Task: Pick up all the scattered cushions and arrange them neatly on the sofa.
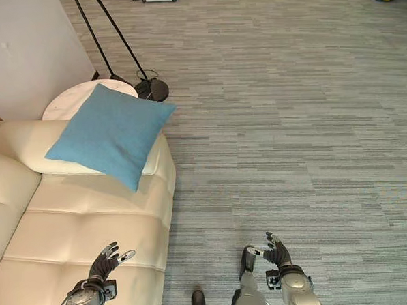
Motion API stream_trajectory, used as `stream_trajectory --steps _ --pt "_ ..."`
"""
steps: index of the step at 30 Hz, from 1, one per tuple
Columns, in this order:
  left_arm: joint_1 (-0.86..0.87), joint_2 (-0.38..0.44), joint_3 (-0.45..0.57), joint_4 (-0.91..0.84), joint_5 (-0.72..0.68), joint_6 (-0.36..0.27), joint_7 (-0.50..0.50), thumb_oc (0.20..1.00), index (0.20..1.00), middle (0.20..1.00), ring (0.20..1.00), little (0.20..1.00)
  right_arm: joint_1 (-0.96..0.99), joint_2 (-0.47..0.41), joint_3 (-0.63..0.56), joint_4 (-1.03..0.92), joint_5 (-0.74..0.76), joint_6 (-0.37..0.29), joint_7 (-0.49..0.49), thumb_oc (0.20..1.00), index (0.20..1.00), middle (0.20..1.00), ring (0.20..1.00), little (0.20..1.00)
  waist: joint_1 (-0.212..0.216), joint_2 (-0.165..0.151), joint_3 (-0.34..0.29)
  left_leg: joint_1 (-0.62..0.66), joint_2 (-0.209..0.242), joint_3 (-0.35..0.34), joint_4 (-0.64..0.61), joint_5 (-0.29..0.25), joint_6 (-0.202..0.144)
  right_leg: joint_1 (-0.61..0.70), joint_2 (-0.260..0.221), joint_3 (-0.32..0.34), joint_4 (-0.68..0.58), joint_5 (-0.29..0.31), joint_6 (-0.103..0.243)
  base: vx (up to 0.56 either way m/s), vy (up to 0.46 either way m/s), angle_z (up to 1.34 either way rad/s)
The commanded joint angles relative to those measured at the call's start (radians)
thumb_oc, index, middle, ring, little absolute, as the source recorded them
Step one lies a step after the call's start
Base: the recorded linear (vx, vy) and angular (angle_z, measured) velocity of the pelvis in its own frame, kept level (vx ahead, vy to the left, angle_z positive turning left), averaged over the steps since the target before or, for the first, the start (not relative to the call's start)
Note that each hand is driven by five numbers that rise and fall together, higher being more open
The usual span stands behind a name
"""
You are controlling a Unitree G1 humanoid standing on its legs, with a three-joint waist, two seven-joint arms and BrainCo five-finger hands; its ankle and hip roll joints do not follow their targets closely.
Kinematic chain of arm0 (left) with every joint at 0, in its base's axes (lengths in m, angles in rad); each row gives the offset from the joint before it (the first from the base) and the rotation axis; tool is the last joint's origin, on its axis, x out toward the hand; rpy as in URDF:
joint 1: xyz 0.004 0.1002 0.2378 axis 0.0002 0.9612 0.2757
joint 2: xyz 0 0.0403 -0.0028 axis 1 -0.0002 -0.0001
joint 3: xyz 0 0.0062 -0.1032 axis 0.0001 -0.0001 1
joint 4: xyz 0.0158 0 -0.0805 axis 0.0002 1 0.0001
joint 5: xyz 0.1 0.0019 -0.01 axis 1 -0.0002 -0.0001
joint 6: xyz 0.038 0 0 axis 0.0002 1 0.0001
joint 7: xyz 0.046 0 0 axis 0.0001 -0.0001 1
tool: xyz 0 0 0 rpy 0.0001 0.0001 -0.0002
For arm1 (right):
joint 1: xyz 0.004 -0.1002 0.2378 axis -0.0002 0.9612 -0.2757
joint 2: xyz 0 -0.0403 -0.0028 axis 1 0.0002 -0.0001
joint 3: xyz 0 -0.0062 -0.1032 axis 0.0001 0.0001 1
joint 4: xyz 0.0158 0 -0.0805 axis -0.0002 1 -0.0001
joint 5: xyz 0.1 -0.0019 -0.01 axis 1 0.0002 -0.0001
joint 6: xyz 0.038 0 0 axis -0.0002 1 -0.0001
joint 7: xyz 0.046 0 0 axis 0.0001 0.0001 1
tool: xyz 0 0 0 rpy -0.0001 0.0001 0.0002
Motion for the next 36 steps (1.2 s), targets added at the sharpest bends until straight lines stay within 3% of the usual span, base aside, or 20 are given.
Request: stream_trajectory --steps 1,5,8,12,15,17,18,21,23,25,28,30,32,33,36 --pt "-0.008 0.021 0.0 -0.085 0.012 -0.041 0.005 1.0 1.0 1.0 1.0 1.0 -0.063 -0.035 -0.023 -0.018 0.013 -0.029 -0.016 1.0 1.0 1.0 1.0 1.0 0.002 -0.006 -0.025 0.009 0.144 0.062 0.059 -0.086 -0.089 0.067 0.034 -0.018 0.092 -0.044 0.025 0.46 -0.313 0.63" --pt "-0.023 0.015 -0.002 -0.061 -0.006 -0.033 0.013 1.0 1.0 1.0 1.0 1.0 -0.054 -0.046 -0.022 -0.029 0.04 -0.036 -0.016 1.0 1.0 1.0 1.0 1.0 -0.005 -0.004 -0.04 -0.006 0.186 0.051 0.146 -0.101 -0.123 0.097 0.071 -0.025 0.104 -0.094 -0.011 0.19 -0.174 0.23" --pt "-0.031 0.009 0.0 -0.029 -0.007 -0.029 0.016 1.0 1.0 1.0 1.0 1.0 -0.05 -0.055 -0.021 -0.037 0.053 -0.042 -0.017 1.0 1.0 1.0 1.0 1.0 0.002 -0.002 -0.031 -0.044 0.198 0.039 0.287 -0.062 -0.144 0.14 0.101 -0.029 0.091 -0.122 -0.041 0.19 -0.173 0.03" --pt "-0.029 0.011 0.012 -0.019 -0.019 -0.031 0.021 1.0 1.0 1.0 1.0 1.0 -0.049 -0.062 -0.029 -0.047 0.069 -0.04 -0.018 1.0 1.0 1.0 1.0 1.0 0.016 -0.022 -0.016 -0.14 0.201 0.024 0.462 0.008 -0.147 0.18 0.107 -0.036 0.078 -0.154 -0.067 0.15 -0.116 -0.02" --pt "-0.024 0.008 0.018 -0.02 -0.023 -0.028 0.024 1.0 1.0 1.0 1.0 1.0 -0.051 -0.066 -0.031 -0.043 0.07 -0.036 -0.019 1.0 1.0 1.0 1.0 1.0 0.027 -0.029 -0.011 -0.186 0.205 0.04 0.446 -0.015 -0.134 0.197 0.105 -0.038 0.073 -0.172 -0.067 0.13 -0.028 0.06" --pt "-0.017 0.005 0.02 -0.018 -0.018 -0.022 0.024 1.0 1.0 1.0 1.0 1.0 -0.054 -0.072 -0.032 -0.041 0.069 -0.037 -0.019 1.0 1.0 1.0 1.0 1.0 0.04 -0.038 -0.008 -0.226 0.194 0.053 0.381 -0.062 -0.117 0.219 0.1 -0.037 0.064 -0.185 -0.059 0.2 0.032 0.04" --pt "-0.012 0.003 0.017 -0.021 -0.016 -0.02 0.025 1.0 1.0 1.0 1.0 1.0 -0.055 -0.075 -0.029 -0.042 0.067 -0.038 -0.02 1.0 1.0 1.0 1.0 1.0 0.05 -0.028 -0.011 -0.241 0.192 0.054 0.265 -0.019 -0.123 0.234 0.11 -0.035 0.062 -0.198 -0.055 0.24 0.09 0.09" --pt "-0.012 0.005 0.009 -0.019 -0.008 -0.02 0.027 1.0 1.0 1.0 1.0 1.0 -0.055 -0.074 -0.028 -0.039 0.06 -0.037 -0.033 1.0 1.0 1.0 1.0 1.0 0.064 -0.013 -0.009 -0.302 0.199 0.084 0.154 0.102 -0.137 0.28 0.129 -0.048 0.049 -0.221 -0.055 0.21 0.091 0.26" --pt "-0.018 0.014 0.006 -0.015 0.009 -0.023 0.033 1.0 1.0 1.0 1.0 1.0 -0.056 -0.068 -0.025 -0.038 0.059 -0.036 -0.046 1.0 1.0 1.0 1.0 1.0 0.073 -0.019 0.0 -0.35 0.199 0.155 0.145 0.109 -0.148 0.315 0.136 -0.05 0.045 -0.248 -0.054 0.24 0.065 0.13" --pt "-0.006 0.023 0.011 -0.025 0.013 -0.027 0.029 1.0 1.0 1.0 1.0 1.0 -0.052 -0.064 -0.01 -0.04 0.041 -0.034 -0.038 1.0 1.0 1.0 1.0 1.0 0.086 -0.008 -0.012 -0.317 0.2 0.184 0.098 0.128 -0.125 0.318 0.144 -0.054 0.055 -0.248 -0.048 0.19 0.156 0.2" --pt "0.013 0.032 0.009 -0.012 0.047 -0.026 0.017 1.0 1.0 1.0 1.0 1.0 -0.066 -0.056 0.01 -0.026 -0.002 -0.028 -0.027 1.0 1.0 1.0 1.0 1.0 0.091 -0.019 -0.04 -0.287 0.17 0.168 0.096 0.107 -0.103 0.328 0.119 -0.054 0.102 -0.264 -0.031 0.26 0.205 -0.11" --pt "0.031 0.054 0.016 0.013 0.082 -0.018 0.007 1.0 1.0 1.0 1.0 1.0 -0.069 -0.038 0.018 -0.021 -0.023 -0.018 -0.006 1.0 1.0 1.0 1.0 1.0 0.094 -0.029 -0.056 -0.232 0.147 0.184 0.098 0.056 -0.067 0.3 0.069 -0.049 0.255 -0.266 0.007 0.31 0.269 0.02" --pt "0.031 0.054 0.016 0.013 0.082 -0.018 0.007 1.0 1.0 1.0 1.0 1.0 -0.069 -0.038 0.018 -0.021 -0.023 -0.018 -0.006 1.0 1.0 1.0 1.0 1.0 0.094 -0.03 -0.056 -0.232 0.147 0.184 0.098 0.056 -0.067 0.298 0.068 -0.048 0.257 -0.267 0.007 0.1 0.088 0.06" --pt "0.029 0.067 0.021 0.015 0.086 -0.017 0.014 1.0 1.0 1.0 1.0 1.0 -0.067 -0.02 0.019 -0.017 -0.025 -0.017 0.0 1.0 1.0 1.0 1.0 1.0 0.085 -0.024 -0.05 -0.188 0.135 0.176 0.088 0.033 -0.048 0.225 0.045 -0.024 0.372 -0.218 0.023 0.13 0.108 0.14" --pt "0.029 0.067 0.026 0.01 0.084 -0.021 0.016 1.0 1.0 1.0 1.0 1.0 -0.068 -0.015 0.014 -0.025 -0.02 -0.019 0.0 1.0 1.0 1.0 1.0 1.0 0.077 -0.012 -0.051 -0.172 0.135 0.161 0.076 0.026 -0.044 0.188 0.043 -0.008 0.353 -0.205 0.015 0.17 0.039 0.24"
